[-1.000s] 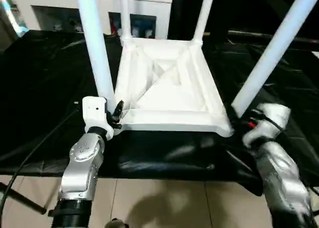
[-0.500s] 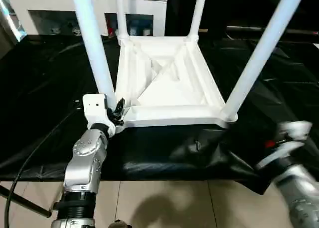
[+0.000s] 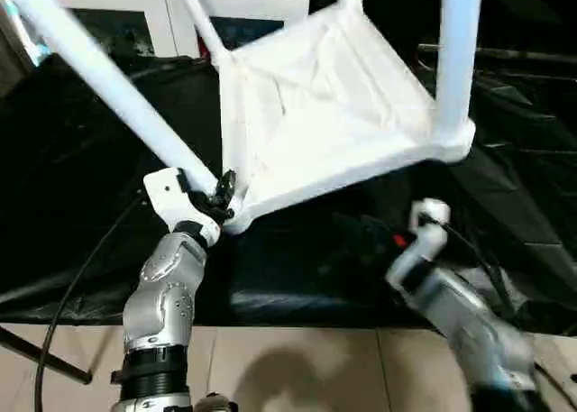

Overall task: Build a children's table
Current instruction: Flip table

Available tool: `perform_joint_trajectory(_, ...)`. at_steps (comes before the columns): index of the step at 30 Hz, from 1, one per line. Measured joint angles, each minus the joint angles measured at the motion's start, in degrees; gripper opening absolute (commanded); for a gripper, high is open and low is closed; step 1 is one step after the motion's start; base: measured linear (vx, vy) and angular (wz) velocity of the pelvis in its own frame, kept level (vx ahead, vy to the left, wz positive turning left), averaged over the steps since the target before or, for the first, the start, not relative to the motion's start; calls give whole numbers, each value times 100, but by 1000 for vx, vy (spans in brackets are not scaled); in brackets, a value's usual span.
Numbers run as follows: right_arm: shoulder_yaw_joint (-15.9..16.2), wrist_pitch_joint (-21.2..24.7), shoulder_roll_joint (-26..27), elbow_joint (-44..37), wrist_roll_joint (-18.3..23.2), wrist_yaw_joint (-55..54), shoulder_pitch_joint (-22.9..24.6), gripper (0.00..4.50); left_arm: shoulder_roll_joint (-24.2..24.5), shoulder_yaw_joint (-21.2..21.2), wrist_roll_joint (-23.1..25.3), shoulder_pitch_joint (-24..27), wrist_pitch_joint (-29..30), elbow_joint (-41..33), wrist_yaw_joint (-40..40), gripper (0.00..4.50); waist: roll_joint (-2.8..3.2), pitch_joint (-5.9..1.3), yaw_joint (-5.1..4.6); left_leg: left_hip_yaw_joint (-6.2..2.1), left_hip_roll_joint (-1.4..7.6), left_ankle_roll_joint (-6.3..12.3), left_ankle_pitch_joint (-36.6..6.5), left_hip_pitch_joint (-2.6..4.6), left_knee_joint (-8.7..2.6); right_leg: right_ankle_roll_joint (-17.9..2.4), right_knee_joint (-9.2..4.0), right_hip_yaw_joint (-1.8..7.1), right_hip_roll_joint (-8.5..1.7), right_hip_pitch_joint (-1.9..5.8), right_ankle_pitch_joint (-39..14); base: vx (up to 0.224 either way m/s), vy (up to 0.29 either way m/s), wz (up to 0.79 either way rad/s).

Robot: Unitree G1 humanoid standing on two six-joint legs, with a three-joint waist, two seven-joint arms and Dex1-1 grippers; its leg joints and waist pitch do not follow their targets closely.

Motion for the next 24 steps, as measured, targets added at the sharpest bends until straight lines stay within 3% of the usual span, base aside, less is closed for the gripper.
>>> perform_joint_trajectory(5, -254, -65, 148, 380, 141, 53, -433, 450, -21, 12, -30, 39, 78, -110, 9, 213, -22, 8, -2, 2, 0, 0, 1, 1, 0, 4, 1, 0, 1, 0, 2, 0, 0, 0)
perform_joint_trajectory(15, -797, -693, 613, 1941, 139, -498, -1444, 450, -98, 17, -89, 71, 153, -175, 13, 213, -49, 6, 5, 6, 1, 11, 10, 1, 9, 4, 16, -1, 0, 0, 3, 0, 0, 0)
perform_joint_trajectory(24, -1092, -1038, 854, 3066, 227, -515, -2352, 450, -107, 11, -94, 79, 203, -186, 0, 213, -69, -4, -2, 6, 3, 13, 11, 2, 31, 2, 37, -2, 0, 1, 7, 0, 0, 0)
